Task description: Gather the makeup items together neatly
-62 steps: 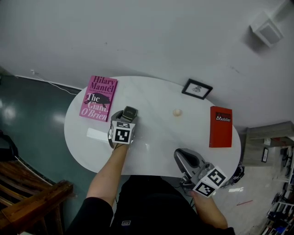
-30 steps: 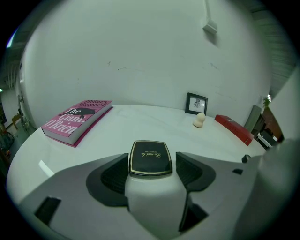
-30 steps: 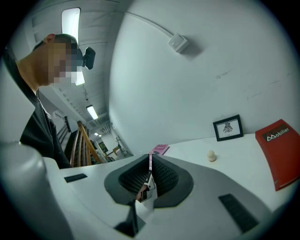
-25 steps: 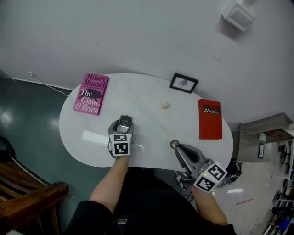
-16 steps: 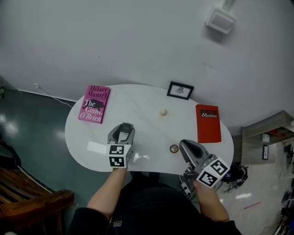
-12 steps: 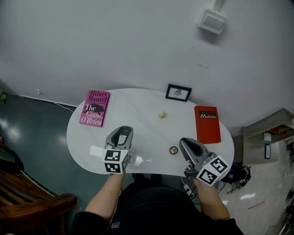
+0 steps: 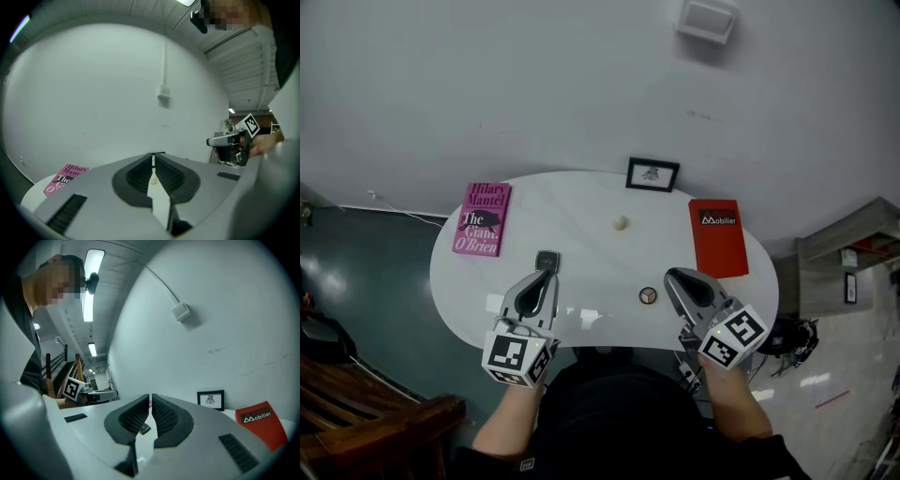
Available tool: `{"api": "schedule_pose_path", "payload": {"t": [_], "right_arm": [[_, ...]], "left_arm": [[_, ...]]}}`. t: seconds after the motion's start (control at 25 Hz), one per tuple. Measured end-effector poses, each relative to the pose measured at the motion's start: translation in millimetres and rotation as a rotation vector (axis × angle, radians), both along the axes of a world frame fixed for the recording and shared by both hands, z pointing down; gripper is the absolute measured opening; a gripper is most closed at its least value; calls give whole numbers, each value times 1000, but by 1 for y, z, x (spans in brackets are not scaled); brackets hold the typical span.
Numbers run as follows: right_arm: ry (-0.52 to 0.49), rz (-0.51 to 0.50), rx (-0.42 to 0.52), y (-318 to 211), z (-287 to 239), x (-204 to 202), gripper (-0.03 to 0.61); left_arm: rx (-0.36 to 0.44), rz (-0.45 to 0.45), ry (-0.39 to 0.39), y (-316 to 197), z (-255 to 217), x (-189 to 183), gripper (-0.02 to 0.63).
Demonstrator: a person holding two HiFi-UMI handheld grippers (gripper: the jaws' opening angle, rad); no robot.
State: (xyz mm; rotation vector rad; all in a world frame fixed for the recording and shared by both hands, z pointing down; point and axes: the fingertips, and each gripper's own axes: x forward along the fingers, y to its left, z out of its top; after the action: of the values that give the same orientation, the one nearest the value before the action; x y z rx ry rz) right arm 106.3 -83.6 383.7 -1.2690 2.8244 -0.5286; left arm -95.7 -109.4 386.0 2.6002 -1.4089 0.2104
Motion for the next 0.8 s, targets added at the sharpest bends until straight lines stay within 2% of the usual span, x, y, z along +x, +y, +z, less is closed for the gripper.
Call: {"api": "schedule_pose_path", "payload": {"t": [0.28, 0.48, 0.64, 0.72, 0.8], "right_arm": [[61, -4, -30, 6, 35, 7, 38], [102, -23, -87, 11, 80, 8, 39], [171, -29, -135, 10, 118, 10, 45], [186, -33, -165, 10, 138, 11, 123], [194, -45, -190, 11, 158, 10, 153]], "left_arm": [[-34, 31, 21, 3, 5, 21, 21], [-67, 62, 41, 7, 7, 40, 21], [-79, 83, 25, 9, 17, 48, 20], [-92, 93, 16, 11, 26, 52, 20], [-112, 99, 13, 13, 35, 54, 20]]}}
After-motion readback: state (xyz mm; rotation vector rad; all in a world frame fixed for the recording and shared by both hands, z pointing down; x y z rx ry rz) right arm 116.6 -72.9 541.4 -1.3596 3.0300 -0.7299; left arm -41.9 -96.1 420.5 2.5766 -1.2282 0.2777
